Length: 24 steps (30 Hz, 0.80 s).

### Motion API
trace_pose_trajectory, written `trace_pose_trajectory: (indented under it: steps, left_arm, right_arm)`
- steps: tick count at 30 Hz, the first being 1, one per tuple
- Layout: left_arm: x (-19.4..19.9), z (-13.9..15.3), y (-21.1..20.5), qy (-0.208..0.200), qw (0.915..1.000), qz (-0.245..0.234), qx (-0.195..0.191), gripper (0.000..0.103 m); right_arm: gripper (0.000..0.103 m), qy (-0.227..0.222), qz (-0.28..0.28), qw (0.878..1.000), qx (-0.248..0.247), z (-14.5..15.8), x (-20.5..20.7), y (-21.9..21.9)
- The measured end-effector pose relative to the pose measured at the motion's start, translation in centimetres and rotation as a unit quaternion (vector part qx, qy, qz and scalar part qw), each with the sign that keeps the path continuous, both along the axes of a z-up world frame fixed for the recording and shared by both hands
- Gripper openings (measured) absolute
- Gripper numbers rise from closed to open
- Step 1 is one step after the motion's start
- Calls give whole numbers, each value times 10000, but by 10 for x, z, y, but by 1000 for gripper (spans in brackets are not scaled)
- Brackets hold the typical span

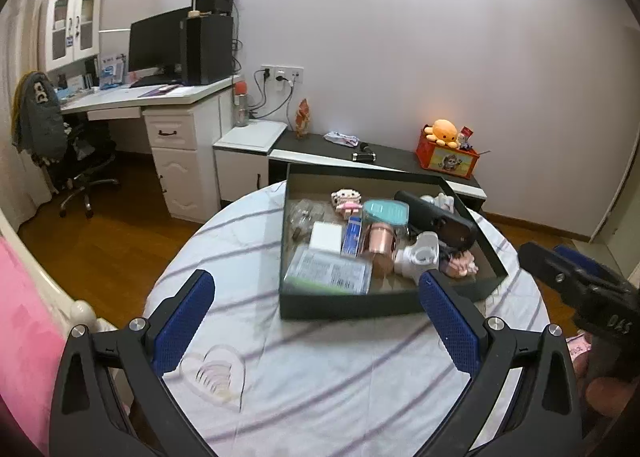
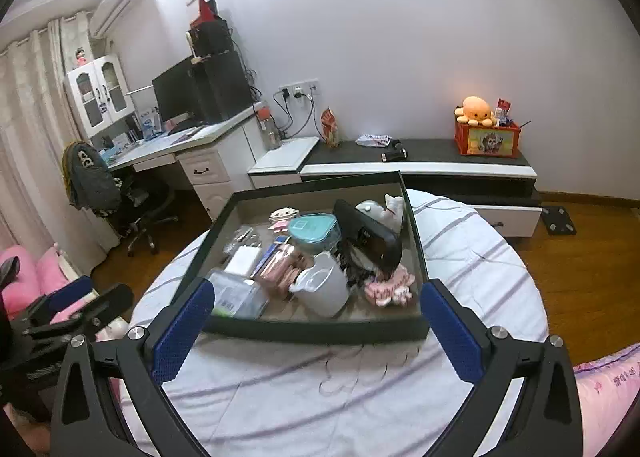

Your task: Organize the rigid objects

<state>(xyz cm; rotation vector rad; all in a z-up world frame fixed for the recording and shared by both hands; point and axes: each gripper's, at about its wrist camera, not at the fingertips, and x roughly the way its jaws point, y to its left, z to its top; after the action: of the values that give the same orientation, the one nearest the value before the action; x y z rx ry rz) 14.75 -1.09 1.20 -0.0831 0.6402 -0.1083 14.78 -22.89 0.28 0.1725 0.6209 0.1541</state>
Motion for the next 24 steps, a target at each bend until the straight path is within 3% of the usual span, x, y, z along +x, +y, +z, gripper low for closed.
trace_pose_trajectory:
  steps: [10, 24]
  left_arm:
    - [-54, -12, 7, 124, 9999, 92, -42, 103]
    - [-100, -4, -20, -88, 9982, -84, 582, 103]
  right_arm:
    - [103, -153, -109, 9998, -15, 5, -72, 6]
    - [103, -221, -772, 9959, -413, 7, -132, 6]
